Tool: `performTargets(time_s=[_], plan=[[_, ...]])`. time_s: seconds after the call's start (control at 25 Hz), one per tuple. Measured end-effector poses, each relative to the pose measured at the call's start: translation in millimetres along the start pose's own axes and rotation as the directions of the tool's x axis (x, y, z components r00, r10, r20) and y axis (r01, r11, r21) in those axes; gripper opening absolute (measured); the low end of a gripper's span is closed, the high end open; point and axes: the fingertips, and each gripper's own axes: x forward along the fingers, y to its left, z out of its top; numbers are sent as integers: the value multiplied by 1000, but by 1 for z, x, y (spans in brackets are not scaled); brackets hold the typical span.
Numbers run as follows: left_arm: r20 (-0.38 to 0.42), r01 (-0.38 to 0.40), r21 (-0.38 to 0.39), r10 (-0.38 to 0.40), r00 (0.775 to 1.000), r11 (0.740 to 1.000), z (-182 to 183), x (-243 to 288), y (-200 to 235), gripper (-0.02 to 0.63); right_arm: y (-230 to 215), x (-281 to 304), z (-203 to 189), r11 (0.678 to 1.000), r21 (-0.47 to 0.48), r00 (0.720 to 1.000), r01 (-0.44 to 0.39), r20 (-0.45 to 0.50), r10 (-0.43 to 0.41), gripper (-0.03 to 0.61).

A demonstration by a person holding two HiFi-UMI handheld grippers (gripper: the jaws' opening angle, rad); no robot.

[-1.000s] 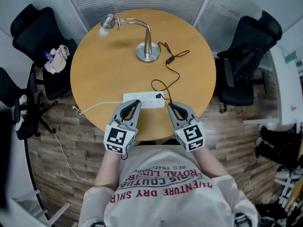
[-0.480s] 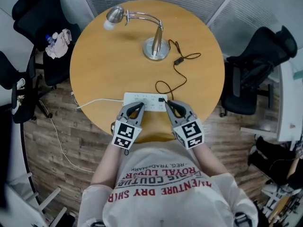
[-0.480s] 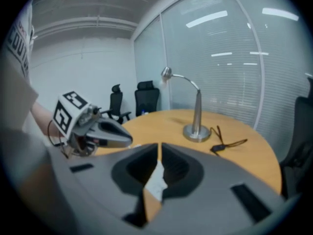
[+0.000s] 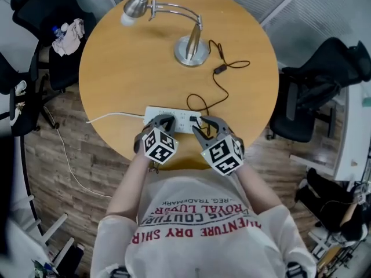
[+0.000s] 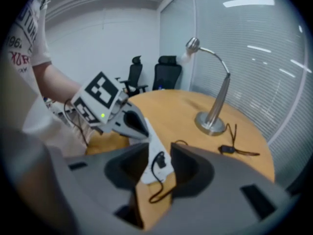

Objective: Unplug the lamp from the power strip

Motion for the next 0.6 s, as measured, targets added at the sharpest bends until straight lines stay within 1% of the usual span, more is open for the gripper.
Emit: performTargets(time_s=[0.16,0.28,0.36,0.48,0.52,0.6], plan=[[-36,41,-71,-43,998,997,-7,10,-3,28,0,17,-18,996,-47,990,-75,-125,68,158],[-8,65,-149,-67,998,987,-8,10,-1,28,1,28,-25,990,-76,976,-117,-194,100,163],[18,86,-181,-85,996,980,-7,10,-1,29,1,36,-30,986,-102,966,-133,-237,105,164],[42,114,-191,-108,993,975,-7,10,-1,28,2,47,-39,978,-144,947,-154,-303,105,165],[48,119,-185,-112,993,975,-7,9,-1,28,2,50,-41,974,-156,940,-165,-325,107,164],[56,117,-150,-109,992,982,-7,8,-2,28,3,55,-46,965,-179,926,-191,-358,117,163]])
